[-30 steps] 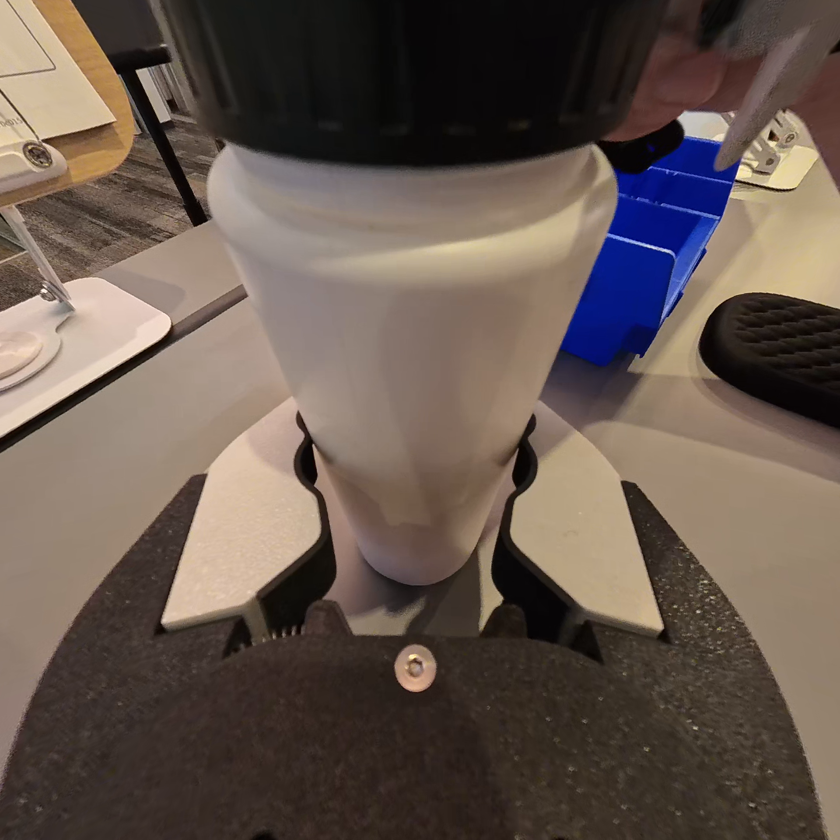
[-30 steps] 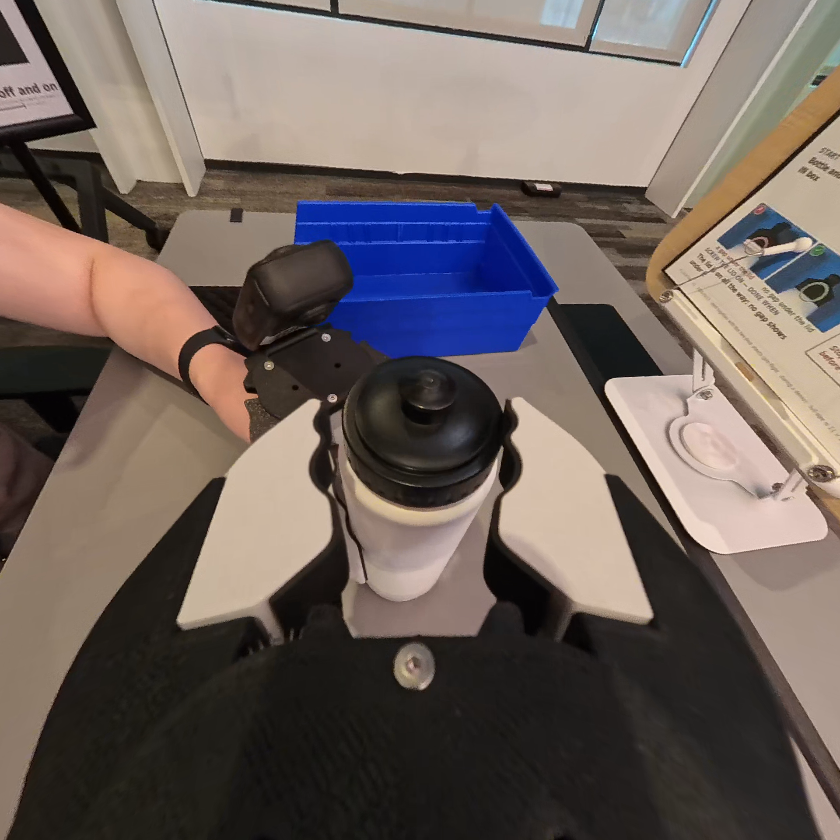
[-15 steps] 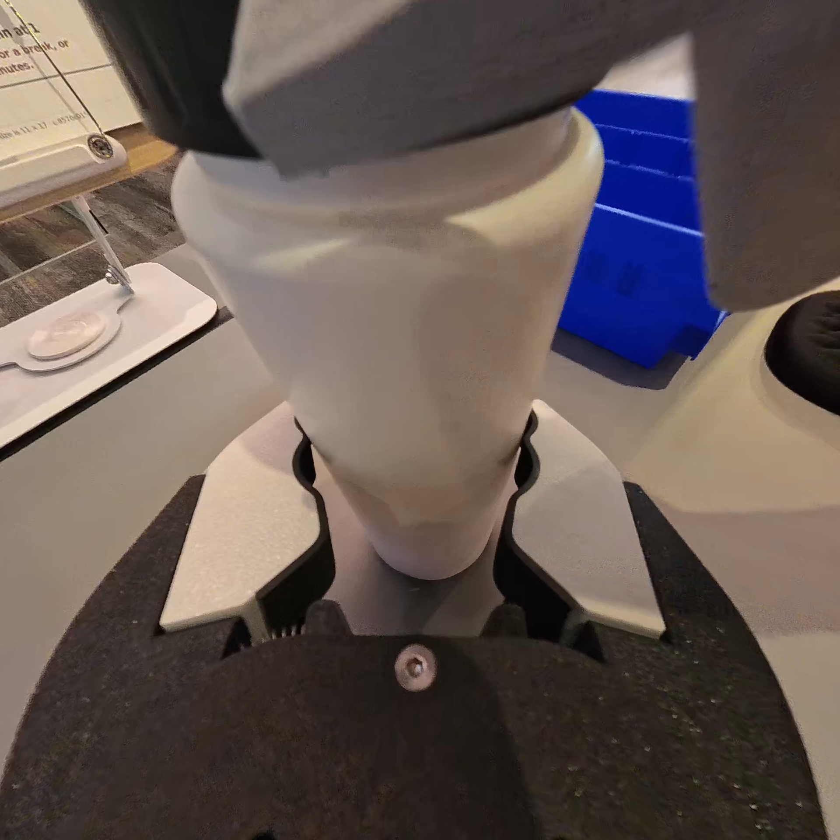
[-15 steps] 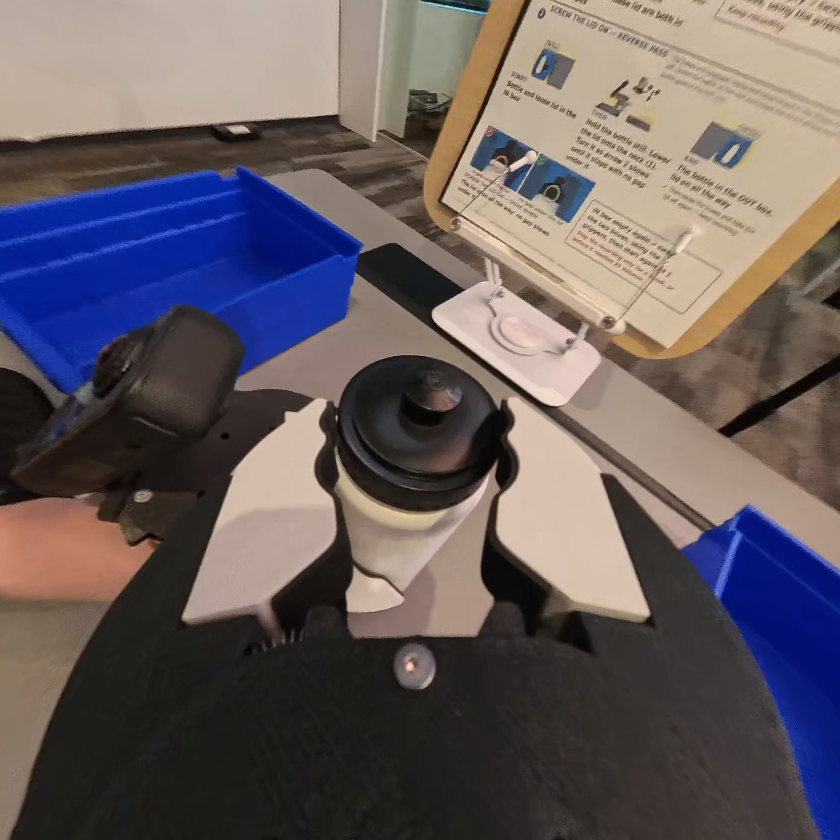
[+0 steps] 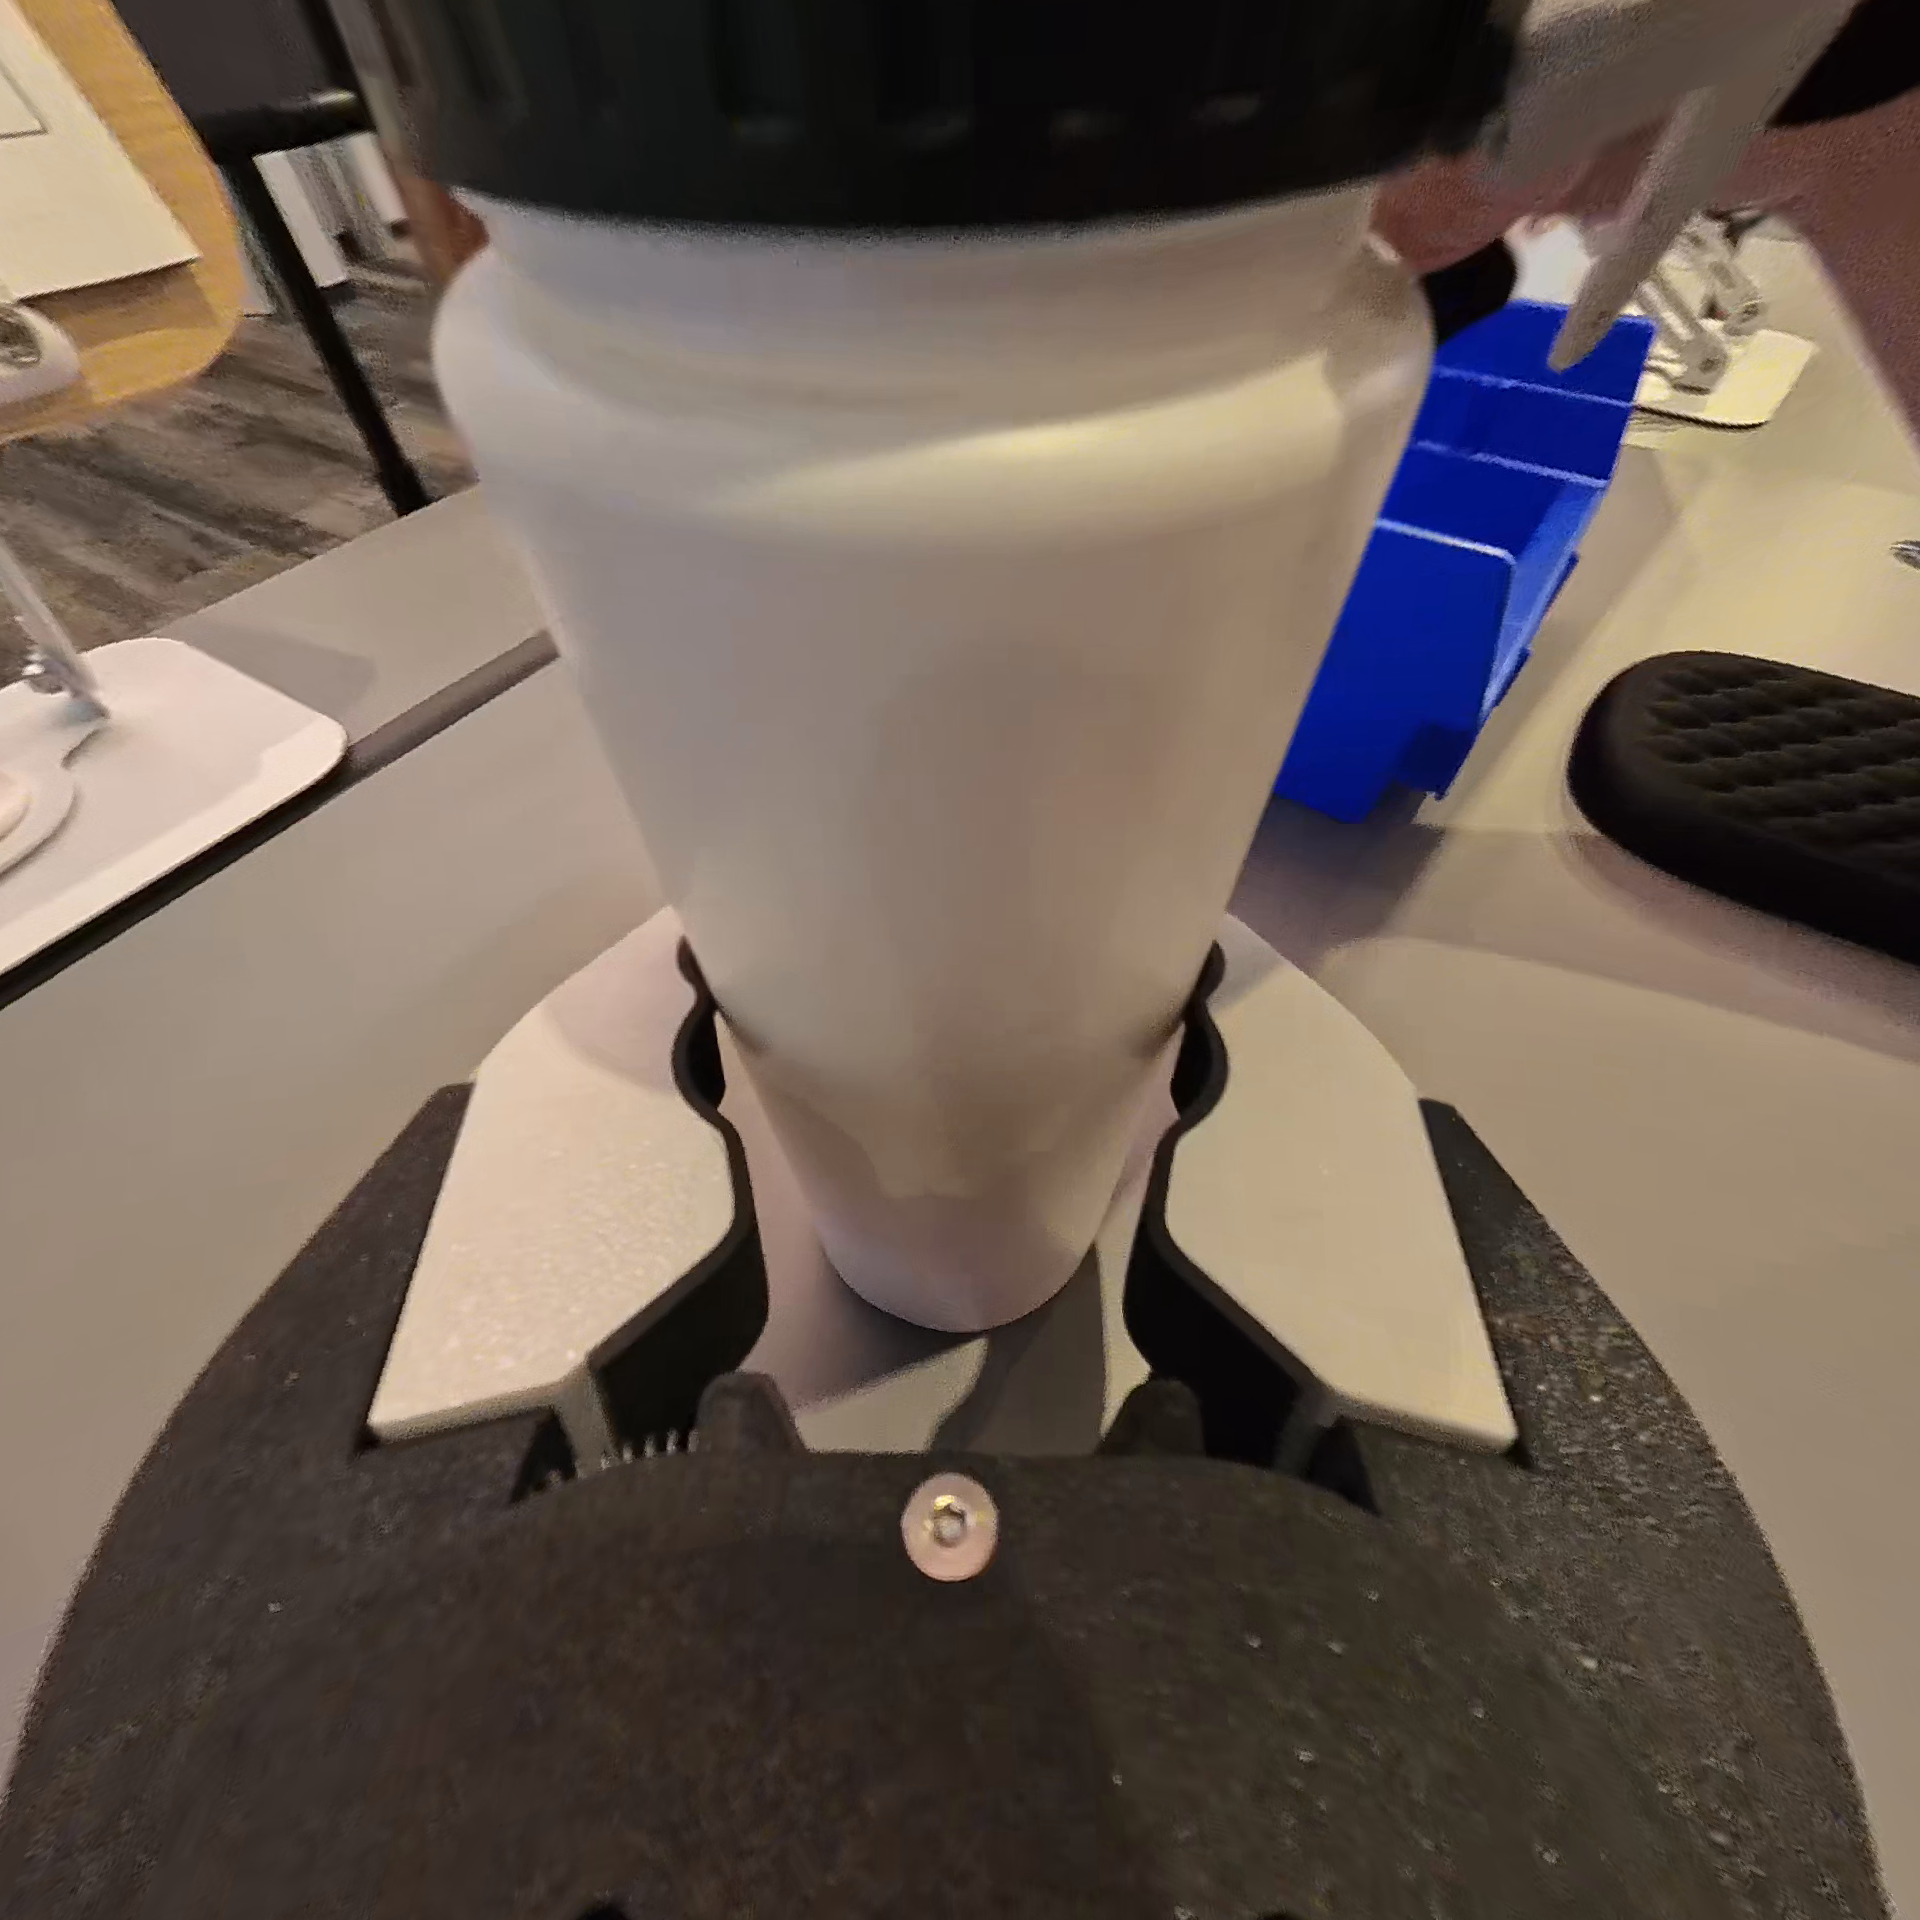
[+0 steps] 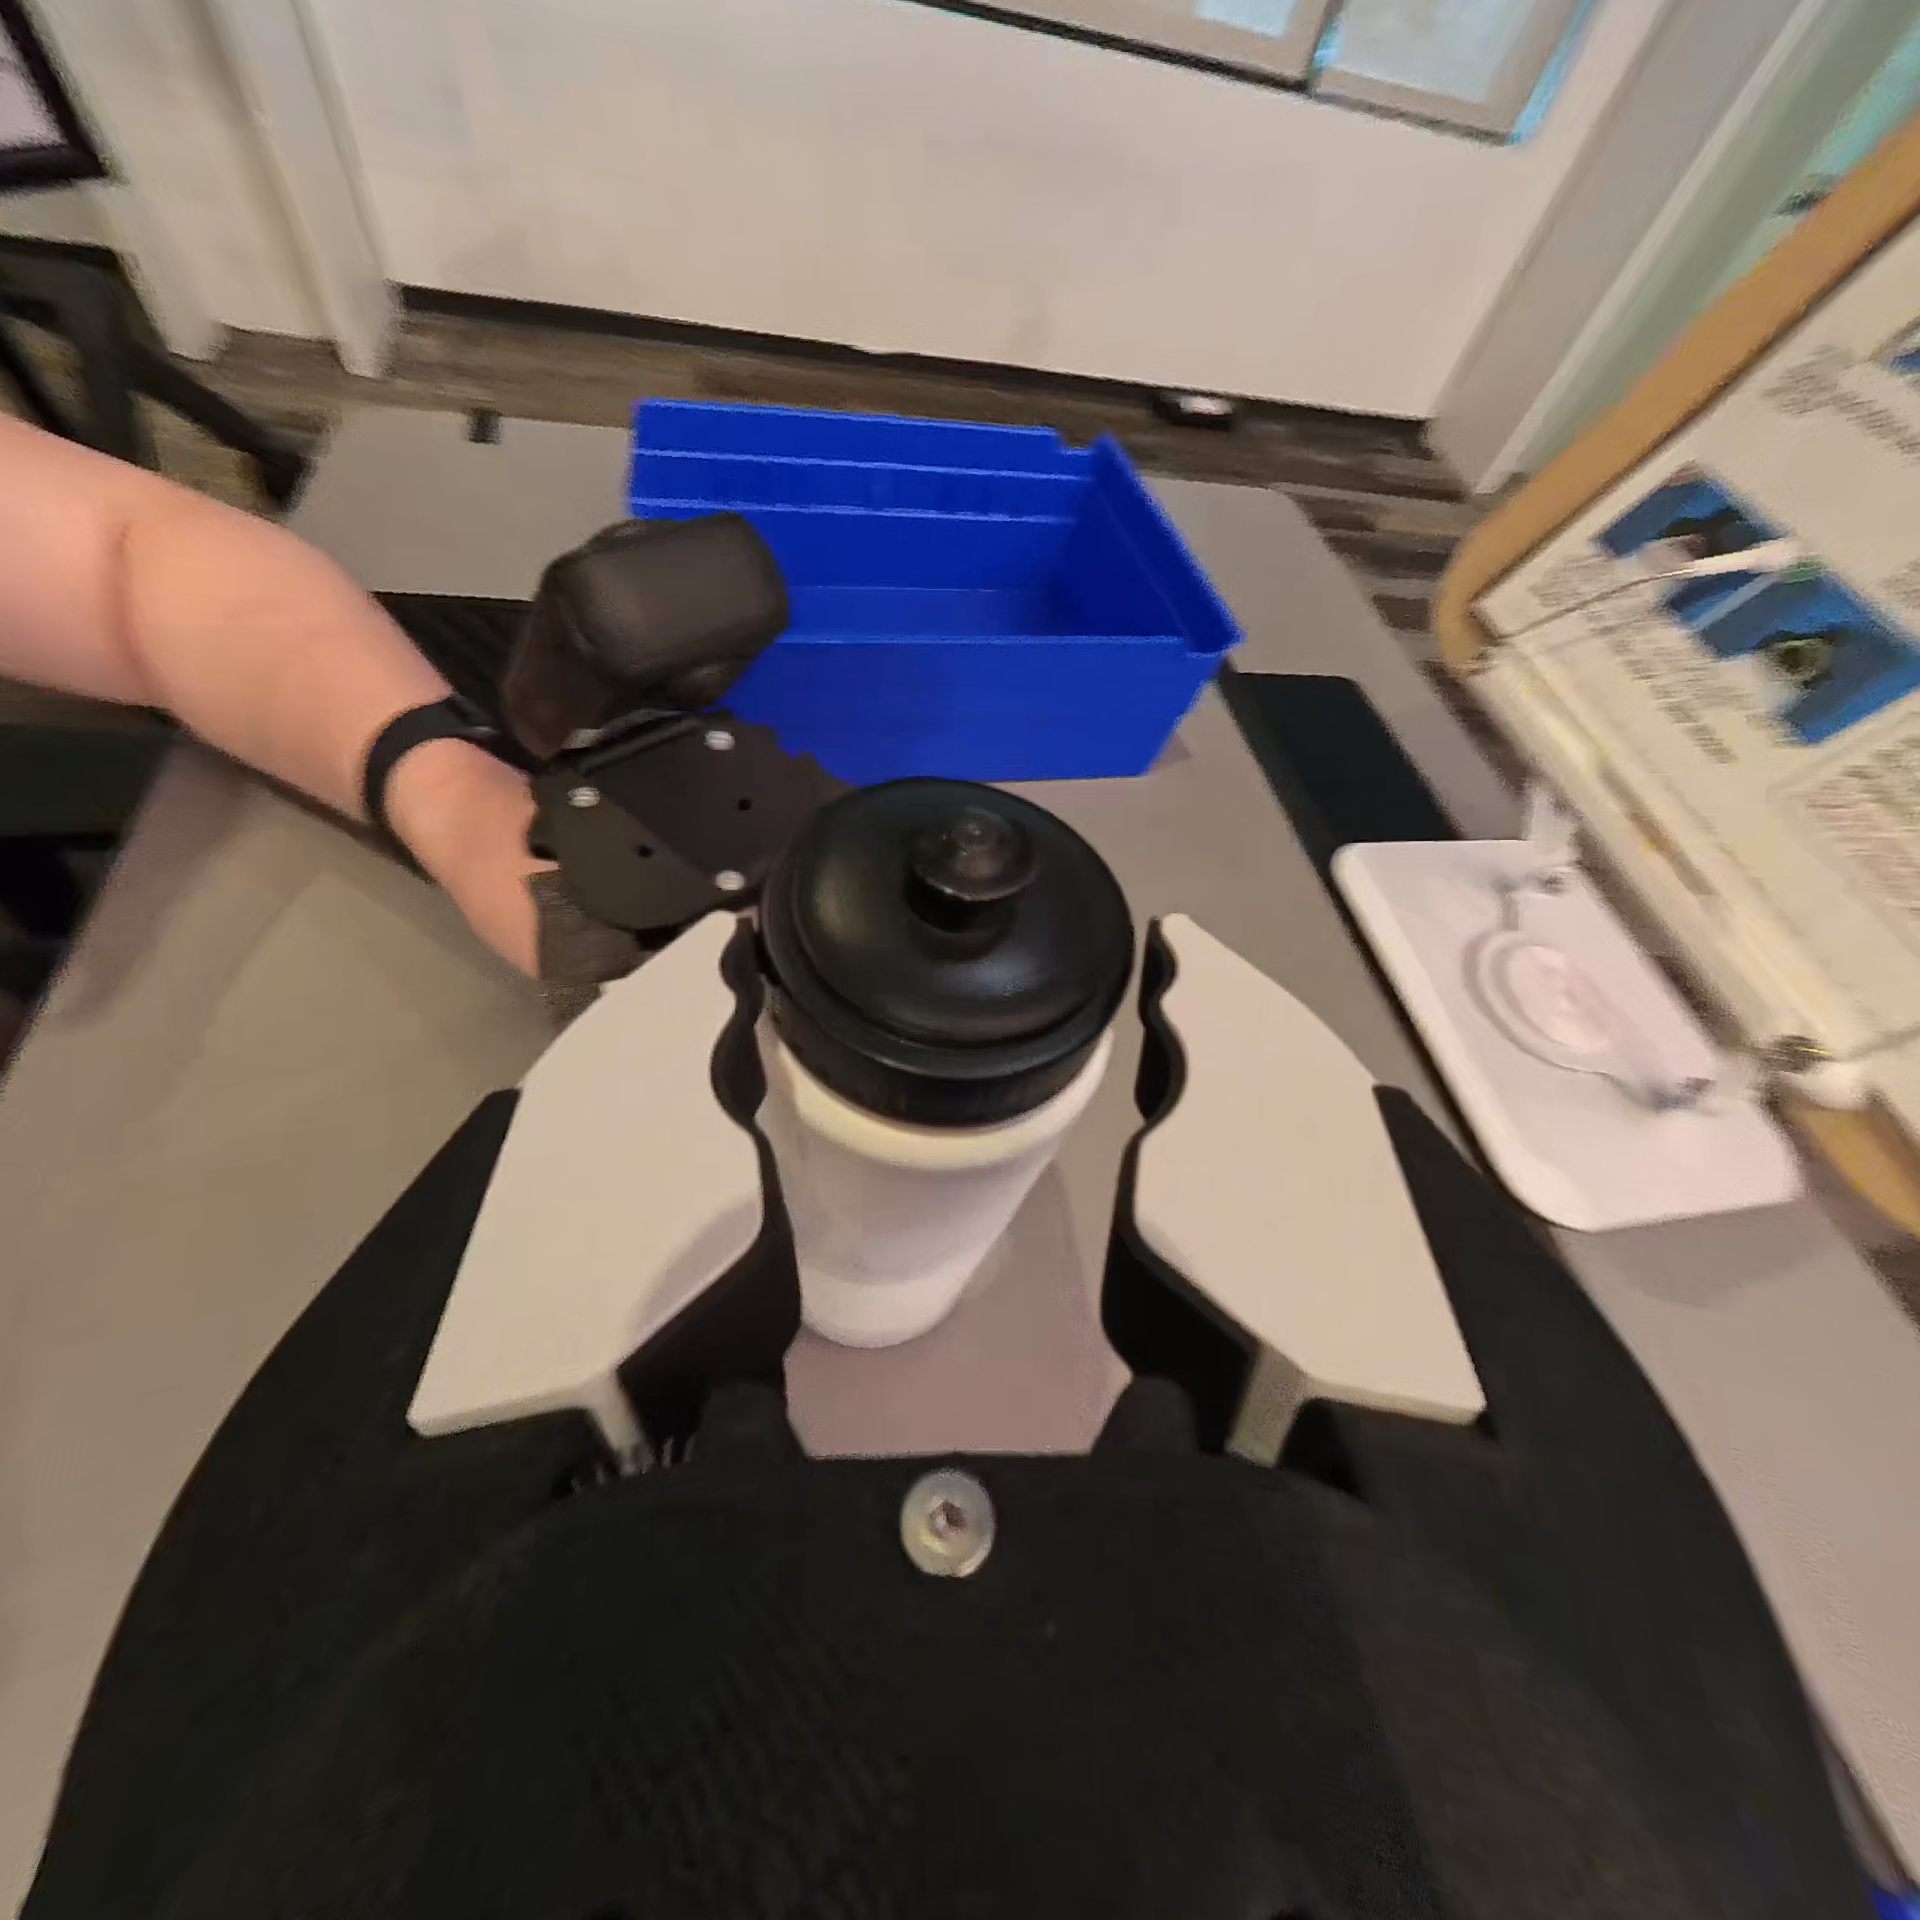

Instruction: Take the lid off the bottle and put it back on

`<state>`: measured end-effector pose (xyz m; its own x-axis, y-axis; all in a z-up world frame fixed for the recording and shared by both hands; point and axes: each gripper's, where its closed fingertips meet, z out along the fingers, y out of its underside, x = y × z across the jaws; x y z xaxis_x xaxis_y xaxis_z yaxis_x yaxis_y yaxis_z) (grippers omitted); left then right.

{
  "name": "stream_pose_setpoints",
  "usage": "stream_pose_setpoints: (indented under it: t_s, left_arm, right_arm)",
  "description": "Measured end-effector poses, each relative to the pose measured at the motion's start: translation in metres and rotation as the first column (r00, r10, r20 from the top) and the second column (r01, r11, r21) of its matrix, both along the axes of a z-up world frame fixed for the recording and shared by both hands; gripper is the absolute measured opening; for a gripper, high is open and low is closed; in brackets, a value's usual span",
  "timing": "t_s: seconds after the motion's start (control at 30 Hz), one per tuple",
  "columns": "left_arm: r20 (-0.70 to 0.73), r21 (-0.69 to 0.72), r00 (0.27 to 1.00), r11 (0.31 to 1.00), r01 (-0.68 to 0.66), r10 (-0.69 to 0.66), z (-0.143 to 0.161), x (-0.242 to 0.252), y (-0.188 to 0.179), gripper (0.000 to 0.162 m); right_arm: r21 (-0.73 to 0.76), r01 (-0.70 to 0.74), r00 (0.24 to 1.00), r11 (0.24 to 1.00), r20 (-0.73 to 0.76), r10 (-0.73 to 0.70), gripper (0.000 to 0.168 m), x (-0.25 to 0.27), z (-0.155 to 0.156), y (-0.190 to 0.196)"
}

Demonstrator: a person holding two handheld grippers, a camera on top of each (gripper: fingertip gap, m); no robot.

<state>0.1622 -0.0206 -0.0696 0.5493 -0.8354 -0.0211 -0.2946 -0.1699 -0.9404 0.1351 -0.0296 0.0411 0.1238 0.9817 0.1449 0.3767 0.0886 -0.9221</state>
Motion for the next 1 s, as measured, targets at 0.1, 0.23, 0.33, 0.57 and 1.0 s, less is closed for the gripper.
stream_pose_setpoints:
  t_s: [0.1, 0.23, 0.33, 0.57, 1.0]
  left_arm:
    - [0.025, -0.021, 0.999, 1.000, 0.022, -0.022, 0.000, 0.001, -0.001, 0.086]
    - [0.018, -0.034, 1.000, 0.999, 0.002, -0.001, 0.000, 0.000, 0.001, 0.086]
    - [0.012, -0.034, 0.999, 0.998, -0.050, 0.051, 0.000, -0.002, 0.005, 0.086]
    - [-0.022, -0.006, 0.992, 0.993, -0.122, 0.121, -0.001, -0.006, 0.012, 0.086]
    - [0.016, -0.020, 0.995, 0.995, 0.100, -0.099, -0.002, 0.006, -0.010, 0.086]
  right_arm:
    - [-0.079, -0.005, 1.000, 0.997, -0.027, 0.003, 0.072, -0.002, -0.001, 0.004]
    - [-0.084, 0.109, 0.993, 0.990, -0.039, -0.113, 0.072, -0.004, 0.000, 0.007]
    - [-0.075, 0.295, 0.953, 0.953, -0.046, -0.299, 0.072, -0.004, 0.000, 0.012]
    - [-0.032, 0.580, 0.807, 0.814, -0.111, -0.579, 0.072, -0.003, 0.000, 0.017]
    - [-0.105, -0.025, 0.996, 0.994, -0.084, 0.017, 0.072, 0.001, 0.002, -0.006]
